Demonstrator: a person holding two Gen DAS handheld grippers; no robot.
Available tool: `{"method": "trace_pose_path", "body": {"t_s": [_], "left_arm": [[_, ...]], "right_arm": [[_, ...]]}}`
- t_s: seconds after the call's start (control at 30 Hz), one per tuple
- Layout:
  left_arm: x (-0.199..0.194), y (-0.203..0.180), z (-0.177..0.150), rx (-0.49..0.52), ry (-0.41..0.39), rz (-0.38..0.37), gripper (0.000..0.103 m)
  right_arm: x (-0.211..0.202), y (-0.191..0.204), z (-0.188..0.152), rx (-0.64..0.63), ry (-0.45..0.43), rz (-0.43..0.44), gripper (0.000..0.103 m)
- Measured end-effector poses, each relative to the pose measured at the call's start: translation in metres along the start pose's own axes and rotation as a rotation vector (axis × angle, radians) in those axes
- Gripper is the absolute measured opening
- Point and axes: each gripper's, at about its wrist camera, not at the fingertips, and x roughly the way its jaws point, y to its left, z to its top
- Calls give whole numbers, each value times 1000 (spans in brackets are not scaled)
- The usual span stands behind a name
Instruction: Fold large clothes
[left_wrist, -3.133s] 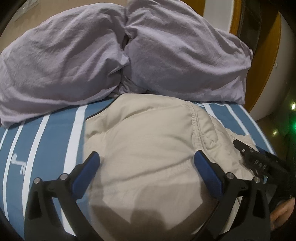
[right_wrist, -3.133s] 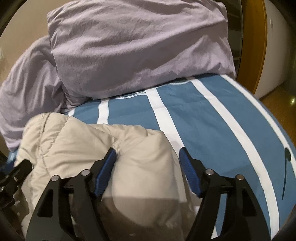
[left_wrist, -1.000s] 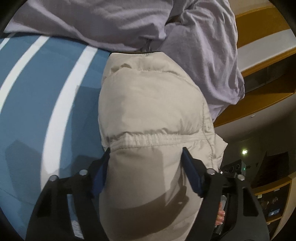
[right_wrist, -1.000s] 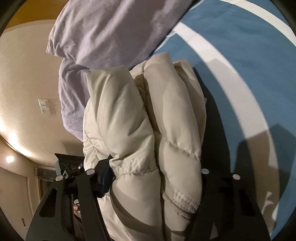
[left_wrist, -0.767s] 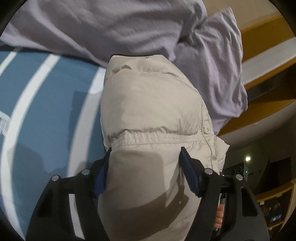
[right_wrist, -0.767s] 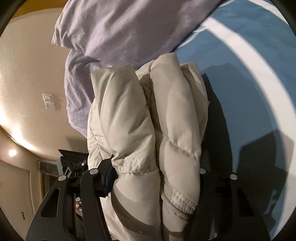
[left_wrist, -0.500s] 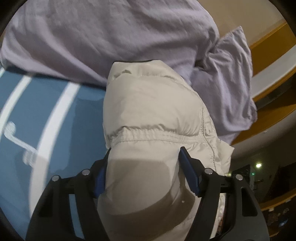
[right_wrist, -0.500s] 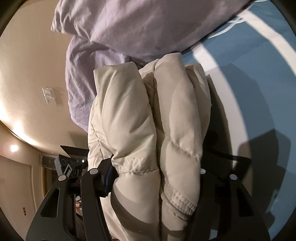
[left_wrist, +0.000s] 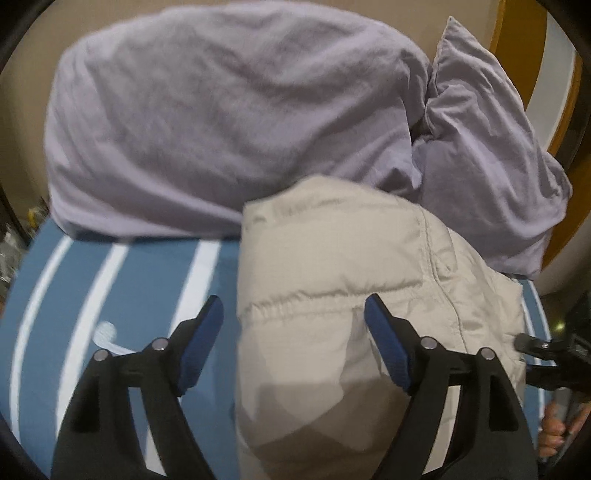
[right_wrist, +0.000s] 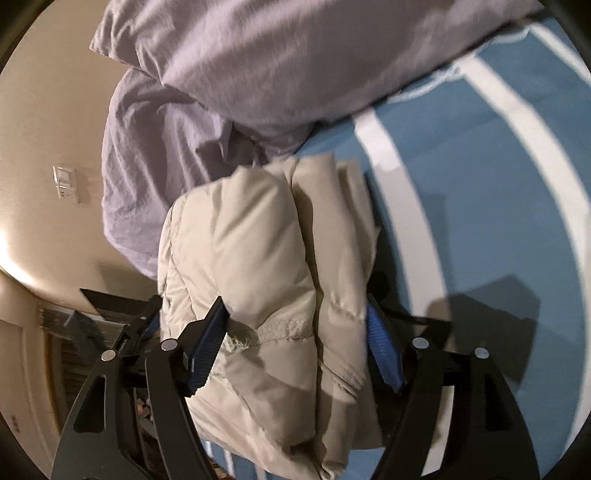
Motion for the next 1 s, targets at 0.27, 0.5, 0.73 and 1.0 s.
{"method": "trace_pose_path", "body": {"t_s": [0.27,0.5,0.73,1.0], "left_arm": [[-8,-13,4,52,-72,73,87],[1,-31,10,106,-93,105,90],[19,-39,9,139,-73,121,92],[35,-33,2,102,-46,62,100]], "right_arm": [[-23,40,16,-143,-224,-209,73],[-4,105,9,-434,-377,-327,72],[34,128,-2,-645,-365,-415,65],[56,102,-7,-659,-328,-448,65]]}}
